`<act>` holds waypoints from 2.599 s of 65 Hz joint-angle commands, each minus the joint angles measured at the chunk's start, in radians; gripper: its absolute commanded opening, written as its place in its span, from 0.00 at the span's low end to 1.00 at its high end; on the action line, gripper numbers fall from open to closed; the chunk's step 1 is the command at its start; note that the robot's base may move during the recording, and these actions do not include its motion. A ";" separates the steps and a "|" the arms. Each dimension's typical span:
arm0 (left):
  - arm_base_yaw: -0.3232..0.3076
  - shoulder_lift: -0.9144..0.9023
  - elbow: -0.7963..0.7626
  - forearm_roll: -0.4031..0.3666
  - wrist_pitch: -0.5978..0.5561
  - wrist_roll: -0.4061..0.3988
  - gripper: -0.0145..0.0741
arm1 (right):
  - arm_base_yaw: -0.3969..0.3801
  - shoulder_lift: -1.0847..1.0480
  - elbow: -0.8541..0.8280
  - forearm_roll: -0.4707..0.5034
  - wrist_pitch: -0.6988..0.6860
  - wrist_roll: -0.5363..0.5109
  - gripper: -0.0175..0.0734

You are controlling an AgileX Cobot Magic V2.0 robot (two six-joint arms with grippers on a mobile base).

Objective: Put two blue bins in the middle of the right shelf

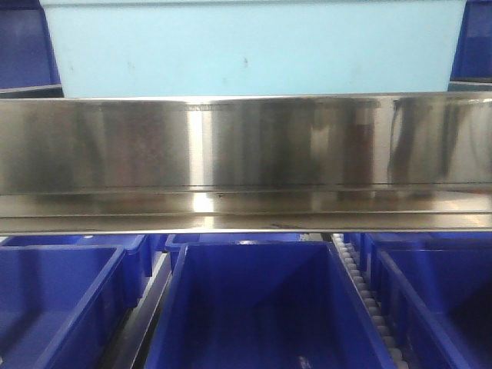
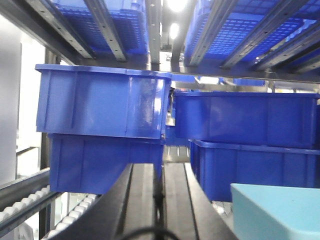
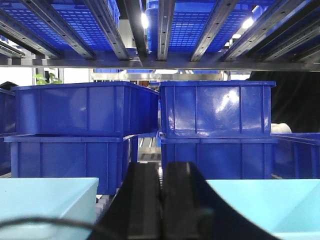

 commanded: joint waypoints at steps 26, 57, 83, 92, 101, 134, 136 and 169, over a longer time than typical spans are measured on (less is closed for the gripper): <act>-0.111 0.355 -0.295 -0.031 0.249 0.001 0.84 | -0.001 0.340 -0.140 0.004 0.024 -0.002 0.82; -0.355 0.891 -0.831 -0.033 0.671 0.001 0.84 | 0.200 0.829 -0.681 0.004 0.520 -0.015 0.82; -0.355 1.349 -1.300 -0.016 1.088 -0.023 0.84 | 0.387 1.285 -1.179 -0.028 0.892 0.068 0.82; -0.355 1.461 -1.386 0.035 1.115 -0.077 0.84 | 0.387 1.399 -1.279 -0.113 1.011 0.153 0.82; -0.355 1.534 -1.391 0.089 1.115 -0.123 0.84 | 0.373 1.482 -1.308 -0.120 1.022 0.199 0.82; -0.355 1.700 -1.391 0.047 1.115 -0.123 0.84 | 0.365 1.687 -1.308 -0.115 1.022 0.242 0.82; -0.355 1.701 -1.391 0.047 1.115 -0.123 0.84 | 0.365 1.691 -1.308 -0.115 1.022 0.242 0.80; -0.355 1.701 -1.391 0.042 1.115 -0.123 0.04 | 0.365 1.720 -1.308 -0.113 1.022 0.245 0.02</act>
